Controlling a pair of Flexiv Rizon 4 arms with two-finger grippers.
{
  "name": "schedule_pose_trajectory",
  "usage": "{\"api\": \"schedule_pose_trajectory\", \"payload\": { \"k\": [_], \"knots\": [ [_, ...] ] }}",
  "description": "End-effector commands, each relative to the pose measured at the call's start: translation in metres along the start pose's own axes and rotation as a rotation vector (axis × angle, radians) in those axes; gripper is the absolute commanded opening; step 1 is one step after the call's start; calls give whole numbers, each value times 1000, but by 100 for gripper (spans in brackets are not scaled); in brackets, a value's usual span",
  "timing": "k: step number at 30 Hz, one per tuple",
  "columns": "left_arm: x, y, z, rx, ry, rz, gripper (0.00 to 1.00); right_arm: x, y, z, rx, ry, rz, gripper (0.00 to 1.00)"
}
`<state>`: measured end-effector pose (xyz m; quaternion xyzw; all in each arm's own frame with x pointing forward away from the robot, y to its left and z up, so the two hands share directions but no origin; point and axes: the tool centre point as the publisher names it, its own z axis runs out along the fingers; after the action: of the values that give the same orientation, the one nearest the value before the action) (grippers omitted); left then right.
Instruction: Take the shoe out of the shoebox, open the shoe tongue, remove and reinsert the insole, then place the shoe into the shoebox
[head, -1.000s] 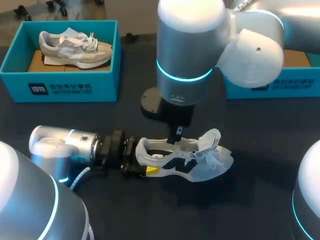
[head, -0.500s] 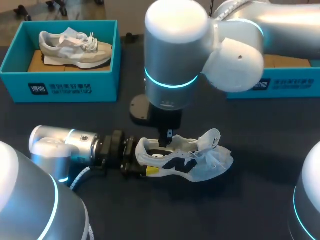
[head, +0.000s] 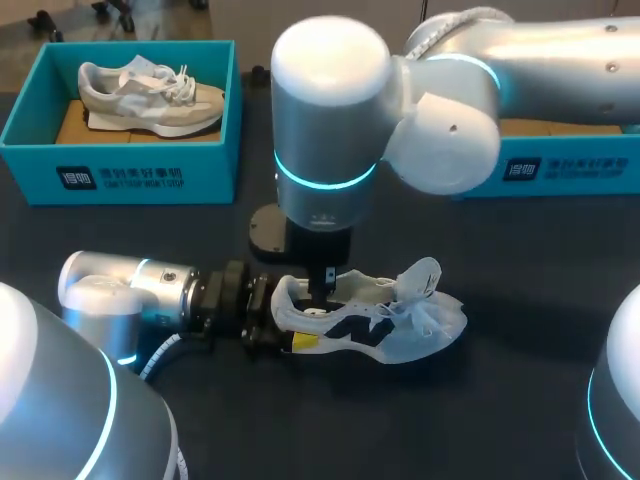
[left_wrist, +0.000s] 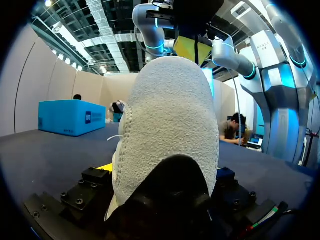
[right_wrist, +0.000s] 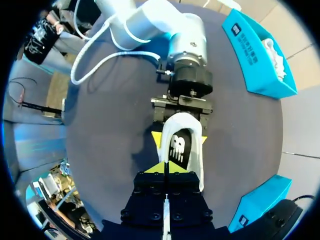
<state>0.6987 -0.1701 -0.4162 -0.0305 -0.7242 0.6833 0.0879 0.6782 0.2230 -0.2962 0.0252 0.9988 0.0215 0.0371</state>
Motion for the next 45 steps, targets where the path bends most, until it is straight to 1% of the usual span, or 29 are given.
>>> {"api": "schedule_pose_trajectory", "payload": {
  "k": [1,3,4,13,14,16,17,27,32,33,37,40,45],
  "knots": [
    [-1,9,-2,9,-1,1,0,-1,8,19,7,-10,-11,0],
    [-1,9,-2,9,-1,1,0,-3,9,24,9,-21,-16,0],
    [-1,9,-2,9,-1,1,0,-4,8,26,20,-13,6,0],
    [-1,9,-2,9,-1,1,0,-4,8,26,20,-13,6,0],
    [-1,9,-2,9,-1,1,0,-6,7,31,13,-15,-6,0],
    [-1,9,-2,9,-1,1,0,-12,4,39,30,-25,-8,0],
    [-1,9,-2,9,-1,1,0,-14,3,42,24,-20,-11,0],
    [-1,9,-2,9,-1,1,0,-28,-8,63,46,-51,-21,0],
    [-1,9,-2,9,-1,1,0,-28,-13,75,36,-46,-20,0],
    [-1,9,-2,9,-1,1,0,-28,-14,77,49,-43,-10,0],
    [-1,9,-2,9,-1,1,0,-31,-22,88,50,-32,8,0],
    [-1,9,-2,9,-1,1,0,-34,-27,92,51,-33,20,0],
    [-1,9,-2,9,-1,1,0,-35,-33,92,53,-34,30,0]
  ]
}}
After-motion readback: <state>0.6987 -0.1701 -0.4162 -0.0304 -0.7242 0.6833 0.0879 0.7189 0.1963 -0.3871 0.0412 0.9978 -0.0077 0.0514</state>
